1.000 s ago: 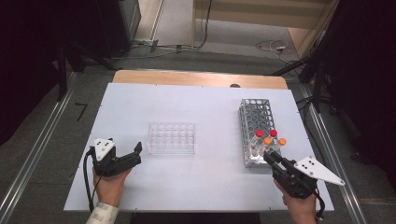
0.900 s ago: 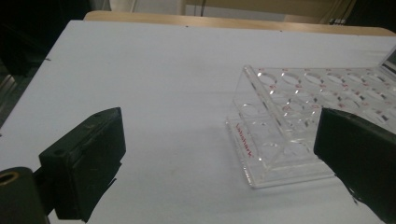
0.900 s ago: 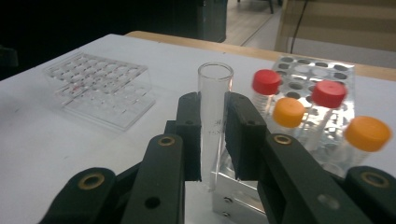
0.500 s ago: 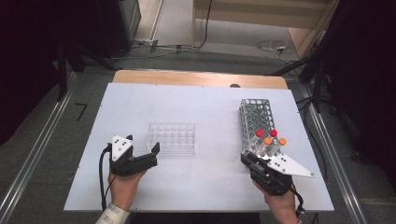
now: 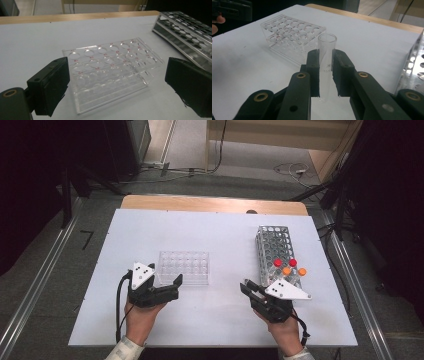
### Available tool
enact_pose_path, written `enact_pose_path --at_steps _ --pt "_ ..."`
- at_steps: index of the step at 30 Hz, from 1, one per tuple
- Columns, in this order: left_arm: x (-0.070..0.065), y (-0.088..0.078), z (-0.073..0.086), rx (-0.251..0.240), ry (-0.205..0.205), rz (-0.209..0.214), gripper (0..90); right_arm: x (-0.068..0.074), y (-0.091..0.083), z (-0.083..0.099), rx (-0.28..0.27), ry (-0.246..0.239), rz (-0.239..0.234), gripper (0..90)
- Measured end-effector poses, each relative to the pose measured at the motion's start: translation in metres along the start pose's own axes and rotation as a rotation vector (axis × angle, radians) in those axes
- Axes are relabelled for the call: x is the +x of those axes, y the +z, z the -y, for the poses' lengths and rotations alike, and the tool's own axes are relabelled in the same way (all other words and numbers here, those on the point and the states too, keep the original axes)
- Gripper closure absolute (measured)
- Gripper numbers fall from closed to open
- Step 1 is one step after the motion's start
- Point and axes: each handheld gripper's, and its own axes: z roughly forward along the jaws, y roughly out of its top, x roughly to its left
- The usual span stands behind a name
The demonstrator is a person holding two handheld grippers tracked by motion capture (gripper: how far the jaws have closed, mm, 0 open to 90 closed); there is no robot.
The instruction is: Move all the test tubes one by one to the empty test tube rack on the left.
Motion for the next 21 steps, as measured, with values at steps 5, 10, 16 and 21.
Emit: enact_pose_path --at_steps 5,10,16,21 --pt "-0.013 0.005 -0.008 0.006 0.031 0.047 6.2 0.004 0.012 -0.001 0.009 -0.008 -0.013 73.6" --pt "-0.028 0.013 -0.012 0.026 0.052 0.083 7.8 0.01 0.022 -0.003 0.017 -0.009 -0.026 73.6" --pt "-0.039 0.017 -0.016 0.037 0.064 0.13 13.0 0.014 0.028 -0.005 0.015 -0.023 -0.036 73.6" --pt "-0.052 0.025 -0.022 0.042 0.072 0.184 15.0 0.014 0.03 -0.008 0.01 -0.026 -0.036 73.6"
